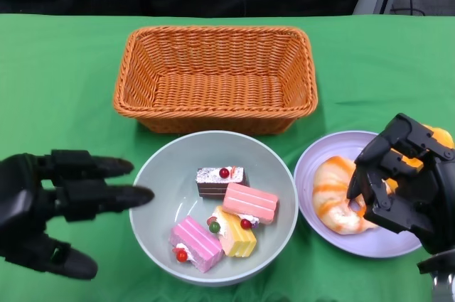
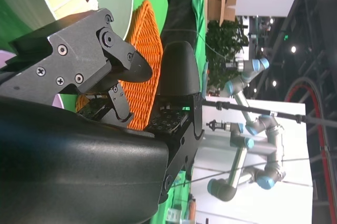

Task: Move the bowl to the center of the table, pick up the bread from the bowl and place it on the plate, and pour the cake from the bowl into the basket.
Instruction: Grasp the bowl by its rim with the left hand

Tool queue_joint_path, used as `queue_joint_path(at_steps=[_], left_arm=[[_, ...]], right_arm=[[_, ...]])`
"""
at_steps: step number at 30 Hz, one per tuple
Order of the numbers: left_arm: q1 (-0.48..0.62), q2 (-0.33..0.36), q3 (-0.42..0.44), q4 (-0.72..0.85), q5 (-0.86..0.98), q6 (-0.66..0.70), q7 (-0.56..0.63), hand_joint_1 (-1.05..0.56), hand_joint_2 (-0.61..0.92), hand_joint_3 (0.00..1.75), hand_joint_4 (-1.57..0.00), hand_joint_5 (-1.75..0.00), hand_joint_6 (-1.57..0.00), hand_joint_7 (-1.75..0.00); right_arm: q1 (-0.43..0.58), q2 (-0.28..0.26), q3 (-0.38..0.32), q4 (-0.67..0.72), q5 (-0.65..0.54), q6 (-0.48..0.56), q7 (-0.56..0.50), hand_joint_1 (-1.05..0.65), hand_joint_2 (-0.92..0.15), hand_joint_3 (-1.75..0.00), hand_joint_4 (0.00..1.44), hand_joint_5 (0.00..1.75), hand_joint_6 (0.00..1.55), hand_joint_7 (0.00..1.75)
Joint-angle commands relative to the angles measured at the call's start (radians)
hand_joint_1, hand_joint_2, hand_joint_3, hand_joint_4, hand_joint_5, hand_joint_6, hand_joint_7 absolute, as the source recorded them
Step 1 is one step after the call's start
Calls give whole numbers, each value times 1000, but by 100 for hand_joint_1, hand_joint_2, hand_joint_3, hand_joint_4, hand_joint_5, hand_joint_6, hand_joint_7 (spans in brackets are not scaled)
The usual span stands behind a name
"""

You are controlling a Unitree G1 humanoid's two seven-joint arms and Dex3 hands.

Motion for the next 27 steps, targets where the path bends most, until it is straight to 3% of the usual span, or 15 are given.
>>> queue_joint_path(at_steps=[1,15,18,21,27], left_arm=[[-39,-12,53,18,103,-84,32,-66,80,0,-65,-7,-63,-4],[-50,-84,99,-64,633,-66,344,-52,84,2,-82,-7,-85,-3],[-43,-75,41,-100,762,10,500,-52,84,1,-86,-7,-88,-3],[-43,-41,-77,-130,874,124,662,-52,86,1,-90,-7,-89,-3],[-44,23,-282,-143,932,320,861,-52,87,1,-91,-4,-89,-1]], right_arm=[[5,5,-12,3,2,-7,-4,1,-66,-104,77,170,64,143],[11,32,-5,-9,-17,3,-17,0,-66,-101,77,169,65,144],[9,36,-3,-4,-14,-6,-9,0,-66,-100,78,168,66,144],[15,44,5,-9,-32,-19,-16,1,-67,-99,78,168,66,144],[16,52,9,-12,-42,-33,-18,1,-65,-101,79,167,66,144]])
